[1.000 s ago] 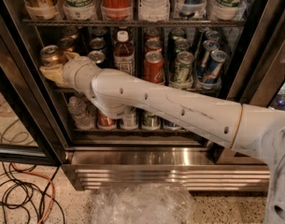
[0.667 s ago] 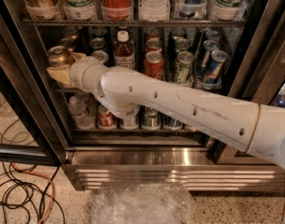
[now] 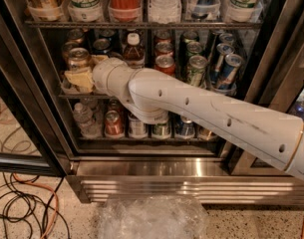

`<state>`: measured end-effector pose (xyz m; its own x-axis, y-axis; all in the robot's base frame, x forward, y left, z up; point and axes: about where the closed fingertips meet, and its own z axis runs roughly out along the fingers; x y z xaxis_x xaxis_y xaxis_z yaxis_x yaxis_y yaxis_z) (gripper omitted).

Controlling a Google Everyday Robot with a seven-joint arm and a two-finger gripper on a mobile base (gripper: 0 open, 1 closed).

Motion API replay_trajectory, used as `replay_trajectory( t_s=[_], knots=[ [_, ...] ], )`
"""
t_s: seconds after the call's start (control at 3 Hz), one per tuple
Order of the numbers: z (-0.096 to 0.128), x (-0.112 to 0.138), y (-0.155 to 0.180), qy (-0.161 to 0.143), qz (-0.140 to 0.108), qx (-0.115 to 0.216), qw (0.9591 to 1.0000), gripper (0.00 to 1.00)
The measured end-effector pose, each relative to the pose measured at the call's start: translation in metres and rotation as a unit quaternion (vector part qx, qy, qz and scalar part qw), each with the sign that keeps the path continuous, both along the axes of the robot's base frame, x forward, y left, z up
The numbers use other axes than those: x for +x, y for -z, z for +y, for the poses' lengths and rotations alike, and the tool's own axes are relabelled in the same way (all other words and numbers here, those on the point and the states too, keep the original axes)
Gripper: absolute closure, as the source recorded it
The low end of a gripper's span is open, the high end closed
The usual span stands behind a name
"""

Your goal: Pick orange can from middle shelf of fridge

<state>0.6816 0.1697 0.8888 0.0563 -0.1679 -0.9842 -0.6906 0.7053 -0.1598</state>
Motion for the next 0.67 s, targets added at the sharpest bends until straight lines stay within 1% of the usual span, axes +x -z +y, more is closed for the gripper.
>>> replay_trajectory(
  t_s=[0.33, 0.67],
  knots=[
    [0.0, 0.0, 0.0, 0.0, 0.0, 0.0, 1.0, 1.0],
    [-0.019, -0.003, -0.001, -0.031, 0.014, 0.028, 0.999, 1.0]
  ],
)
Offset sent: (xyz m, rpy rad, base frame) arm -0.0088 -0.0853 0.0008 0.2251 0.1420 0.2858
